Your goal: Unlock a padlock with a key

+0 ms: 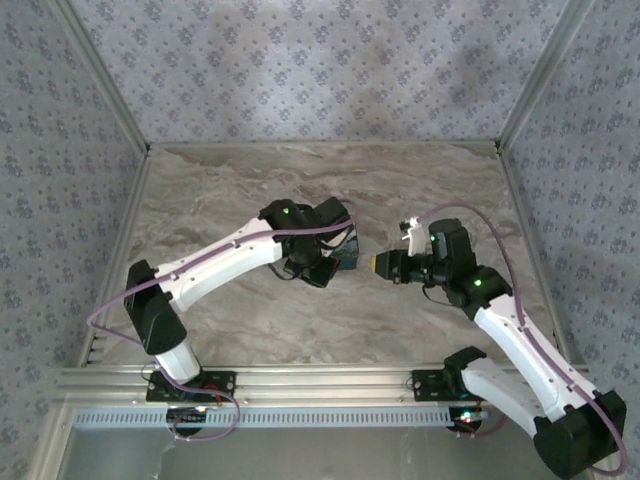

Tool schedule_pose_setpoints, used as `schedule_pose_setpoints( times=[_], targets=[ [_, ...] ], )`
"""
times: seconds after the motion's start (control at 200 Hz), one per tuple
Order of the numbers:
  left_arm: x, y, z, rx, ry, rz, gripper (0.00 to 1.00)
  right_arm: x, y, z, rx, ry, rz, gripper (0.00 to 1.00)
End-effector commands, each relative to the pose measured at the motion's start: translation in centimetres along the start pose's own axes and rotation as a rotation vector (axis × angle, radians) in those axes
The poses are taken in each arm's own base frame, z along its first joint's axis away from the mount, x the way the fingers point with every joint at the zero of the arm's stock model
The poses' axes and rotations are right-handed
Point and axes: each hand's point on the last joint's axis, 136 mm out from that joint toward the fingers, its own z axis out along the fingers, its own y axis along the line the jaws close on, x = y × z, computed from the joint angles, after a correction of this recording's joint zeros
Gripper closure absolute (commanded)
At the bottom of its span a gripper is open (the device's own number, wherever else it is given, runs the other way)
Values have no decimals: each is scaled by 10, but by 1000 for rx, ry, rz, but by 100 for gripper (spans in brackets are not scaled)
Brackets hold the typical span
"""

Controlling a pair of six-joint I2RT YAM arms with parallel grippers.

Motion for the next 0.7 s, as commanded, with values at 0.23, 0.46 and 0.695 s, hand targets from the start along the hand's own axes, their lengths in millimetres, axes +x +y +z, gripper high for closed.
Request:
schedule_pose_setpoints(
  times=[0.23,0.46,0.695],
  targets=[
    [-5,-43,-47,246,-100,109,100,8,63,1,-387,-44,-99,47],
    [-6,-50,-56,293,-129,110,100,17,77,8,-385,-25,-175,45],
    [-5,-54,-54,308,-131,113,100,21,87,12,-384,-4,-212,45]
  ],
)
